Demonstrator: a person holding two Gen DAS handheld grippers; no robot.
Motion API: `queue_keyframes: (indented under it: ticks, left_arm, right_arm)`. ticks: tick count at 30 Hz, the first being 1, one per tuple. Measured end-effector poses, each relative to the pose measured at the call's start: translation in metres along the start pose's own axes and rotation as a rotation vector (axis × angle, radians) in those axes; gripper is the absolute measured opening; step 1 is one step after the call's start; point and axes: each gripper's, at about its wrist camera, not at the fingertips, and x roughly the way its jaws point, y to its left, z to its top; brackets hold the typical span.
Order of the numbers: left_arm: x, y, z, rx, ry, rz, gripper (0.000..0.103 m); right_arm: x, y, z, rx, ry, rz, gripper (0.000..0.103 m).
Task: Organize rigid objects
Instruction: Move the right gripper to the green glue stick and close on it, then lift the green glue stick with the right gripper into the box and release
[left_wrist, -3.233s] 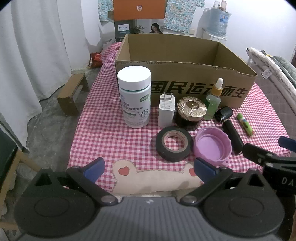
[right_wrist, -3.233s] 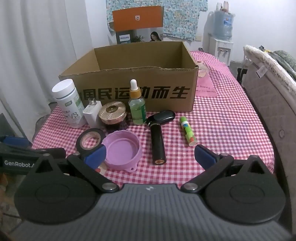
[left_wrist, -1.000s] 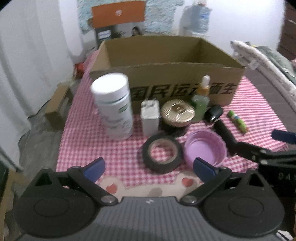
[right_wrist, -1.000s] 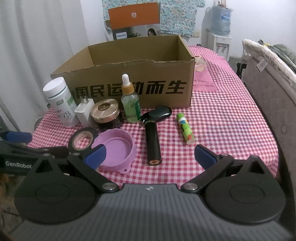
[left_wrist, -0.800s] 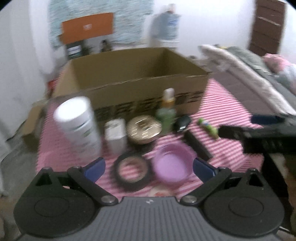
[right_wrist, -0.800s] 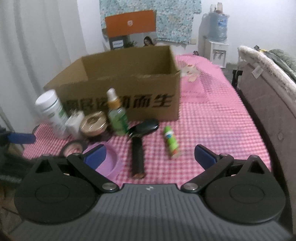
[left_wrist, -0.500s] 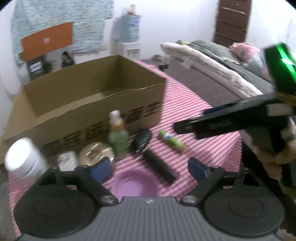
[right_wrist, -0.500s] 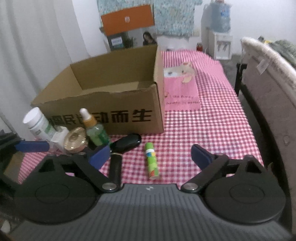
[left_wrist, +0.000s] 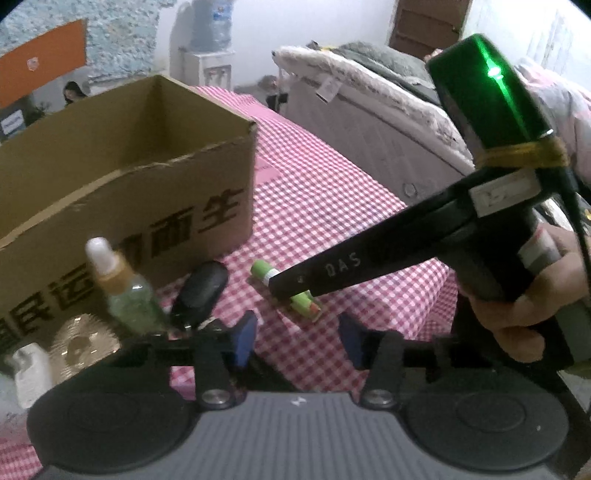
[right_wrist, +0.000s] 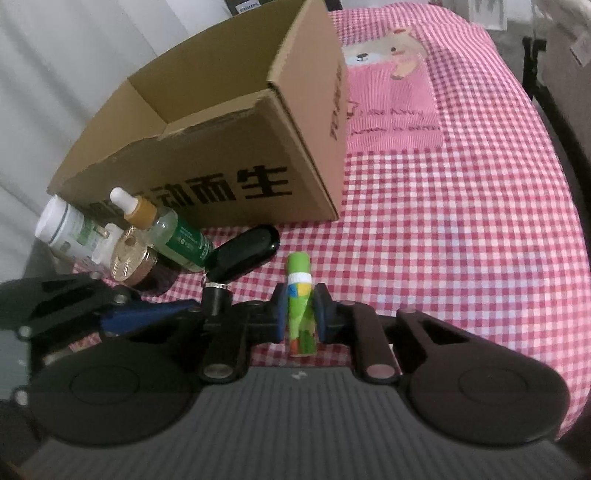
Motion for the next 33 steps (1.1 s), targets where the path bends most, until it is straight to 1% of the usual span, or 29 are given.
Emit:
queue_keyframes:
  ticks: [5,11,15,21,24,27,33]
  left_arm:
    - [0.022,-0.009,0.008,0.032,0.053,-0.017,0.045]
    - [0.045,-0.015,0.016,0.035,0.101,0.001,0.044]
    - [0.049,-0.014,0.021,0.026,0.096,0.005,0.045]
    - [0.046,-0.012,0.024,0.005,0.09,0.005,0.045]
    - [0.037,-0.012,0.023,-0.002,0.07,0.002,0.045]
    - [0.022,-0.016,0.023,0.003,0.036,0.005,0.045]
    - [-0.032,-0.019,0.022,0.011,-0.085,0.022,0.045]
  right_arm:
    - [-0.004,-0.021,-0.005,0.108,0.015,0.061,0.014]
    - [-0.002,-0.03,-0.006,0.148,0.022,0.103,0.014]
    - [-0.003,-0.035,-0.007,0.159,0.021,0.126,0.014]
    - [-0.012,-0.043,-0.012,0.191,0.005,0.154,0.014]
    - [-0.019,-0.043,-0.015,0.204,-0.01,0.164,0.014]
    - [-0.033,-0.036,-0.017,0.192,-0.036,0.161,0.014]
    - [-0.074,-0.002,-0.015,0.127,-0.116,0.158,0.014]
